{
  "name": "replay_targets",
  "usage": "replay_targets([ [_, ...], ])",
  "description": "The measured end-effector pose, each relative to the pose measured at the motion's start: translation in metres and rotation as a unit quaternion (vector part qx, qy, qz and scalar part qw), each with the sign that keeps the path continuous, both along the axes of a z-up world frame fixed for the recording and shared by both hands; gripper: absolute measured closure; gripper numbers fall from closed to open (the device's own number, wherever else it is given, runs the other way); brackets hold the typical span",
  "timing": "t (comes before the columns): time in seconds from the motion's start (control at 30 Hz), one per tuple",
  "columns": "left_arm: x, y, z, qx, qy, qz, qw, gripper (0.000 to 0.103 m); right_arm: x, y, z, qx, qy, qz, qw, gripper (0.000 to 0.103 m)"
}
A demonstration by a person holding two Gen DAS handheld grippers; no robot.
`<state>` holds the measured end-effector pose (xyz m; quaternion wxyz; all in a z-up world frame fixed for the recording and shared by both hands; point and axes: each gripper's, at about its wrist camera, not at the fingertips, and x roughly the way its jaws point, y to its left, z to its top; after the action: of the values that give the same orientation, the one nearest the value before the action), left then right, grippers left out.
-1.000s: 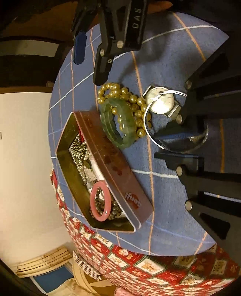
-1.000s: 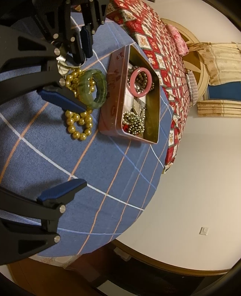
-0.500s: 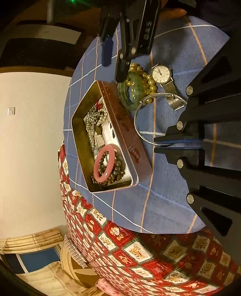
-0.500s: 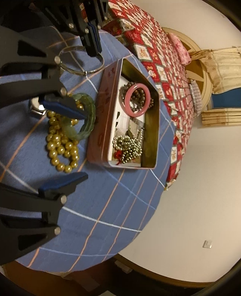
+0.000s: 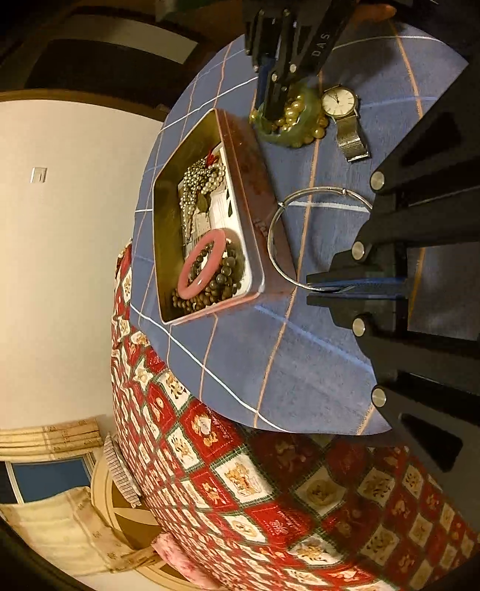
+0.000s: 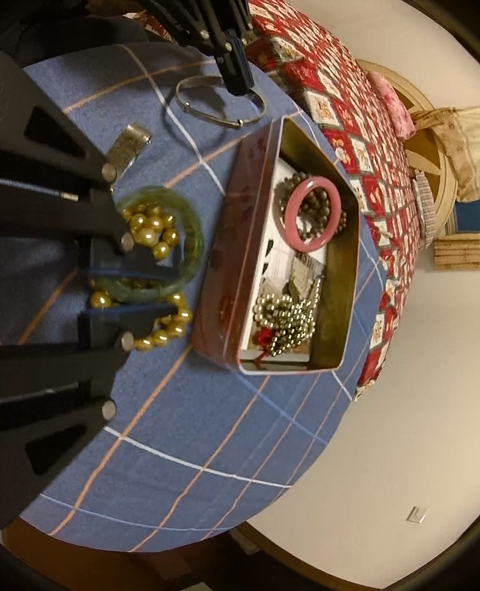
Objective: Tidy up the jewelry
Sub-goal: 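Carry the silver bangle to the tin with the left gripper while the right gripper lifts the jade bangle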
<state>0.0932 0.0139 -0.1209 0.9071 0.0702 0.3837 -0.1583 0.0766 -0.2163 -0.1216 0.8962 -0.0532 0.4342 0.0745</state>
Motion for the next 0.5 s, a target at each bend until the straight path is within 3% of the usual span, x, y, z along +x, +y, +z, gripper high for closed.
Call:
replay_targets([
  [0.5,0.0,-0.004,0.032,-0.001,-0.033,0.007,0.9994,0.101,-0.016,0.007,0.041,-0.014,-0.077,0.006,0.997,0.094],
])
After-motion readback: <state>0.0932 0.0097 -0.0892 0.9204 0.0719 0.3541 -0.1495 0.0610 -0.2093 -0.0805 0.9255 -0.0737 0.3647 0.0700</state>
